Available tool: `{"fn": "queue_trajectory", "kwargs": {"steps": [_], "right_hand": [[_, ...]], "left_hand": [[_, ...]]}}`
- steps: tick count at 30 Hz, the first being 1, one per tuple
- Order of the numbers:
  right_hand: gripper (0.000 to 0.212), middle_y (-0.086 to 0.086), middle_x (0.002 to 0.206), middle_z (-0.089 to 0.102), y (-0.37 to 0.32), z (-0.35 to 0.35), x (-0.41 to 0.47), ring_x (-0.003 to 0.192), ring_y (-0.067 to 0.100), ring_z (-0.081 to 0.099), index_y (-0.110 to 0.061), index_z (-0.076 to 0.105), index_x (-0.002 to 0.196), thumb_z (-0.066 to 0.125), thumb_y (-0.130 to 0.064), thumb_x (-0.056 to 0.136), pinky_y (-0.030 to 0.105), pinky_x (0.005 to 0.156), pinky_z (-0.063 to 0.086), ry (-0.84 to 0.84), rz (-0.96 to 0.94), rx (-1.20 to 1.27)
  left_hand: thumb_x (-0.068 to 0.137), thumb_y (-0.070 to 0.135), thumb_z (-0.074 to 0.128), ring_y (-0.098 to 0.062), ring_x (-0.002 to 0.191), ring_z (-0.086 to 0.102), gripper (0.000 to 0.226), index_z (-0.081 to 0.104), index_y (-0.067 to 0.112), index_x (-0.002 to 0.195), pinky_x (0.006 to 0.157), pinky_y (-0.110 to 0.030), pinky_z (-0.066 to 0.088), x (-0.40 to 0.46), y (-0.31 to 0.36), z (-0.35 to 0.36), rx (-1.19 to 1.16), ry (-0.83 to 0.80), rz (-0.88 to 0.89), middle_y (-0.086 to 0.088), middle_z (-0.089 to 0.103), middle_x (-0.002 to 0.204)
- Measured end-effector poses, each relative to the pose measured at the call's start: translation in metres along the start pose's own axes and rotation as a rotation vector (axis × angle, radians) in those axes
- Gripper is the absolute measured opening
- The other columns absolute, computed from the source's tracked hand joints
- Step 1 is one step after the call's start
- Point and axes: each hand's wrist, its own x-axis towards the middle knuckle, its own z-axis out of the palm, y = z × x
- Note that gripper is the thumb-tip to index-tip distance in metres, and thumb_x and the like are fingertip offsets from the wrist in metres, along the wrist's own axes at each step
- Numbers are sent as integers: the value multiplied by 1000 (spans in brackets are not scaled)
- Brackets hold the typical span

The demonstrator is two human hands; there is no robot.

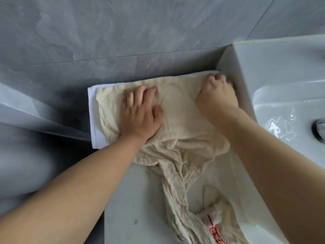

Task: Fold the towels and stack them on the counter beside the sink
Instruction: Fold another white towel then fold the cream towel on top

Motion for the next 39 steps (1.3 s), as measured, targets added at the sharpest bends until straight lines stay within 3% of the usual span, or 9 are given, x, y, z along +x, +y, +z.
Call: {"fn": "queue_trajectory", "kwargs": {"steps": [5, 12, 17, 20, 23, 24, 26, 29, 39], "right_hand": [[49, 22, 146, 27, -1, -5, 31, 132, 39, 32, 0, 30, 142, 39, -11, 95, 41, 104, 34, -23, 6, -146], [44, 19, 140, 27, 3, 10, 37, 124, 38, 34, 0, 35, 138, 41, -14, 96, 43, 87, 44, 40, -120, -322], [40, 22, 135, 36, 13, -2, 43, 108, 42, 47, 1, 42, 129, 44, 2, 89, 44, 71, 37, 145, -184, -247], [39, 25, 130, 40, 9, -8, 38, 102, 43, 48, 2, 47, 120, 38, 5, 82, 48, 77, 37, 319, -160, -11], [37, 22, 110, 52, -7, 15, 8, 92, 39, 50, -2, 54, 114, 44, -6, 79, 46, 77, 37, 497, -270, 103], [38, 19, 108, 54, -8, 29, -2, 92, 37, 51, -4, 56, 117, 46, -14, 81, 44, 78, 38, 467, -304, 119], [45, 13, 123, 54, -2, 59, -14, 109, 36, 51, -11, 52, 131, 42, -30, 91, 46, 94, 37, 299, -324, 136], [53, 9, 147, 42, 20, 86, -17, 136, 28, 38, -14, 42, 145, 31, -39, 100, 47, 116, 21, 245, -377, 82], [59, 11, 153, 38, 19, 95, -18, 141, 28, 34, -10, 40, 147, 27, -35, 95, 47, 120, 16, 308, -374, 36]], "left_hand": [[87, 40, 40, -35, 119, 49, 57, 55, 19, 137, 116, -51, 29, 1, 1, 1, 15, 8, -5, -6, 54, 137], [86, 39, 41, -33, 117, 50, 56, 56, 19, 136, 116, -51, 28, 1, 1, 0, 28, 8, 3, -4, 54, 135], [87, 39, 40, -32, 119, 50, 55, 56, 19, 136, 119, -49, 24, 1, 2, 0, 34, -2, 4, -5, 54, 135], [88, 40, 39, -32, 120, 49, 55, 55, 18, 136, 118, -50, 26, 2, 1, 0, 38, -11, 10, -7, 53, 134], [88, 39, 41, -34, 119, 48, 54, 57, 16, 135, 115, -52, 29, 2, 1, 1, 22, 7, 22, -9, 55, 132], [88, 38, 43, -34, 118, 48, 54, 57, 16, 134, 114, -52, 30, 2, 0, 0, 10, 14, 16, -9, 55, 132], [86, 33, 48, -33, 113, 48, 52, 59, 17, 133, 113, -52, 33, 1, 0, 0, 10, 44, 8, -7, 57, 132], [85, 28, 51, -34, 110, 52, 50, 61, 17, 132, 113, -52, 33, 0, 2, 0, 26, 61, 28, -6, 58, 131], [87, 31, 47, -31, 116, 52, 52, 57, 19, 136, 117, -50, 28, 1, 1, -1, 11, -13, 12, -5, 56, 134]]}}
